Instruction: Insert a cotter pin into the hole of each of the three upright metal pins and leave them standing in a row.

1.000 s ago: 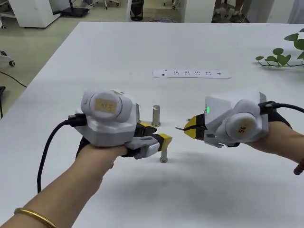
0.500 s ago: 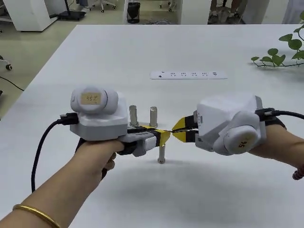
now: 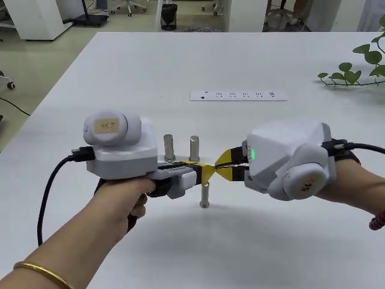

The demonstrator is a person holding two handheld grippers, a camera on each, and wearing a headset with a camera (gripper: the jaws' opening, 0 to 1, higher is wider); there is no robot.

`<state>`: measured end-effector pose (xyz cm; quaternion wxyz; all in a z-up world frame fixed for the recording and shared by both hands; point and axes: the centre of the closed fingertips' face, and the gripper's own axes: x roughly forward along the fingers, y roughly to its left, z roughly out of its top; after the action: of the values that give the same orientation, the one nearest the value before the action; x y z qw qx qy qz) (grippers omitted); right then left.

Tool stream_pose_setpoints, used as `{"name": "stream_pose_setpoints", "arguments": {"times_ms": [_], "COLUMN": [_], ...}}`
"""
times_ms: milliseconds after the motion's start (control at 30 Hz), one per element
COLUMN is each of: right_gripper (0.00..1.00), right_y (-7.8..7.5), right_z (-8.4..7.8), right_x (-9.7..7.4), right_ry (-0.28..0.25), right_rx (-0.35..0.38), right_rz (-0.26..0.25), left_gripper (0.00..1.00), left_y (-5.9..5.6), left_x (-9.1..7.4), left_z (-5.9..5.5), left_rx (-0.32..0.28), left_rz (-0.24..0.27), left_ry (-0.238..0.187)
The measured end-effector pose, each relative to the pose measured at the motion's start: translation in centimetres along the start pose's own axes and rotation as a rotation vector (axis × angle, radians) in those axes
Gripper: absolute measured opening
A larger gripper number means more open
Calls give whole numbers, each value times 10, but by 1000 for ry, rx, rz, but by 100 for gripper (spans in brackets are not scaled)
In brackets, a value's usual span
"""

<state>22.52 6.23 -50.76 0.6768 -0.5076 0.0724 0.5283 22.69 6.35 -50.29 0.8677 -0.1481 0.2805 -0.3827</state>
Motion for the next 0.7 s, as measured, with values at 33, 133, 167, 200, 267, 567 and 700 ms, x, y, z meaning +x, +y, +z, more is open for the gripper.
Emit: {"name": "stream_pose_setpoints", "arguments": {"times_ms": [33, 133, 167, 200, 267, 567, 700], "right_gripper": [0, 0, 0, 0, 0, 0, 0], "right_y": [0, 0, 0, 0, 0, 2, 5], "right_z": [0, 1, 1, 1, 2, 2, 2], "right_x": [0, 0, 0, 0, 0, -1, 0], "right_ry": [0, -1, -1, -1, -2, -6, -13], "right_rx": [-3, -6, -6, -6, -6, 23, 40], "right_rz": [-1, 0, -1, -1, -4, 12, 25], "left_gripper": [0, 0, 0, 0, 0, 0, 0], "left_y": [0, 0, -1, -2, -2, -4, -4], "left_x": [0, 0, 0, 0, 0, -1, -1], "left_z": [0, 1, 2, 2, 2, 0, -3], "left_rx": [-7, -17, -18, -20, -14, 30, 54], "left_rz": [-2, -7, -12, -18, -17, -27, -31], "left_ry": [-3, -9, -11, -11, -16, -4, 7]}}
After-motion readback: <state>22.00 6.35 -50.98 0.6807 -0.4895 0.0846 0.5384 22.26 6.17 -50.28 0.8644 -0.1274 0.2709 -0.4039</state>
